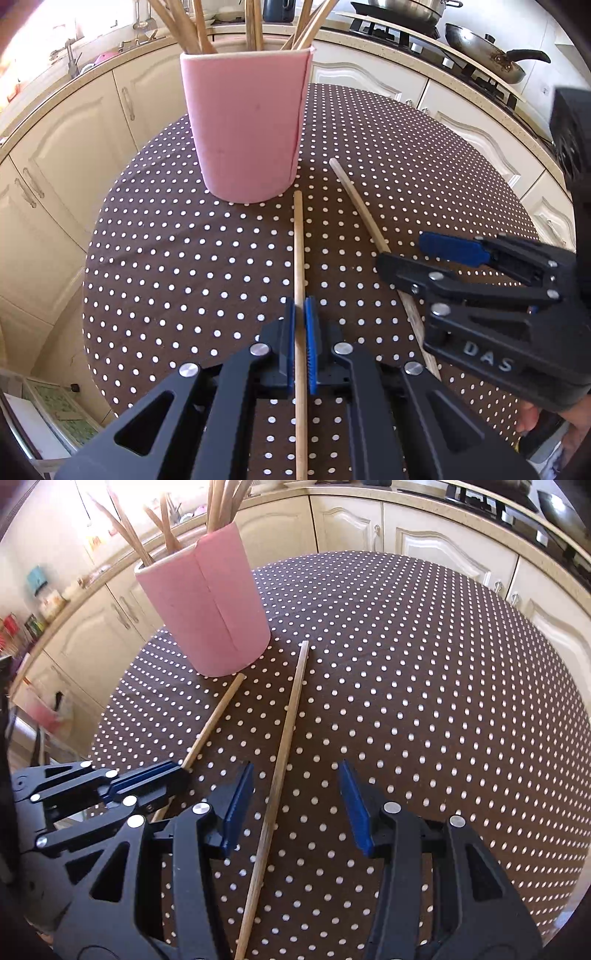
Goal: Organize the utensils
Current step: 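Close the left gripper on one chopstick while the right gripper closes on the other, then lift the left gripper's chopstick over the pink cup while the right gripper carries its chopstick there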
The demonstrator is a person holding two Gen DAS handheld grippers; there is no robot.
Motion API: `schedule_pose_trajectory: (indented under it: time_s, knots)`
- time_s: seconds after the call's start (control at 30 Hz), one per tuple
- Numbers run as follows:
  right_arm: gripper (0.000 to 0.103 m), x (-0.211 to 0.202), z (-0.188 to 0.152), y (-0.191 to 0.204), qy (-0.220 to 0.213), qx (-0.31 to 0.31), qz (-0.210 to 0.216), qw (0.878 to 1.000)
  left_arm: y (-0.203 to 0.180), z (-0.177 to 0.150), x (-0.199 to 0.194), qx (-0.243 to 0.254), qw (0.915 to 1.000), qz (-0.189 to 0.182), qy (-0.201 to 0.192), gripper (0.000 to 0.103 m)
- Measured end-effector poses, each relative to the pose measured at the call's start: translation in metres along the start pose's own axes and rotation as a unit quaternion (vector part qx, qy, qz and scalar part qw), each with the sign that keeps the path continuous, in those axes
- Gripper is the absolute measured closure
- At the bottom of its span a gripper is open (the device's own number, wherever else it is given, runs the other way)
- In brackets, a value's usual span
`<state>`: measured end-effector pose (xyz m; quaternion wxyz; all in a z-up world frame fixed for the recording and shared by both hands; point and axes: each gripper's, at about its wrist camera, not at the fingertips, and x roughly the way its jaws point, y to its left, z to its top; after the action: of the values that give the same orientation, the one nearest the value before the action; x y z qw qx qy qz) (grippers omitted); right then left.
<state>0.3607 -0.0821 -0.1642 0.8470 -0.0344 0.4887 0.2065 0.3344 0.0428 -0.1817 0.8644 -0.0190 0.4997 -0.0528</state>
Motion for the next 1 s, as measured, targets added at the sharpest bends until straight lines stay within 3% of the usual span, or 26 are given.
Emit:
schedule_pose_trajectory:
  time_s: [0.1, 0.17, 0.37, 0.43, 0.67, 0.83, 1.0]
  knots:
    - [0.069, 0.007, 0.008, 0.012, 0.02, -0.026, -0.034, 0.999, -0.003, 0.004, 0.002, 0.003, 1.0, 0.006, 0.001, 0.097]
    - [0.071, 0.011, 0.011, 0.018, 0.031, -0.041, -0.048, 0.998, -0.007, 0.01, 0.006, 0.006, 0.9999, 0.012, 0.003, 0.097]
    - [0.083, 0.018, 0.016, 0.021, 0.027, -0.046, -0.053, 0.997, -0.023, 0.021, 0.013, 0.037, 0.9986, 0.037, 0.005, 0.097]
    - [0.094, 0.016, 0.013, 0.011, 0.027, -0.039, -0.048, 0.998, -0.023, 0.024, 0.013, 0.041, 0.9984, 0.036, 0.012, 0.097]
    - [0.097, 0.013, 0.009, -0.025, 0.005, 0.013, 0.004, 1.0, -0.028, 0.023, 0.012, 0.053, 0.9979, 0.038, -0.003, 0.097]
    - [0.097, -0.008, -0.001, -0.041, -0.042, 0.047, 0.043, 0.997, -0.029, 0.016, -0.01, 0.04, 0.9979, 0.012, -0.05, 0.097]
    - [0.097, -0.045, -0.005, -0.05, -0.109, 0.06, 0.078, 0.989, -0.035, 0.014, -0.048, 0.047, 0.9925, -0.019, -0.111, 0.097]
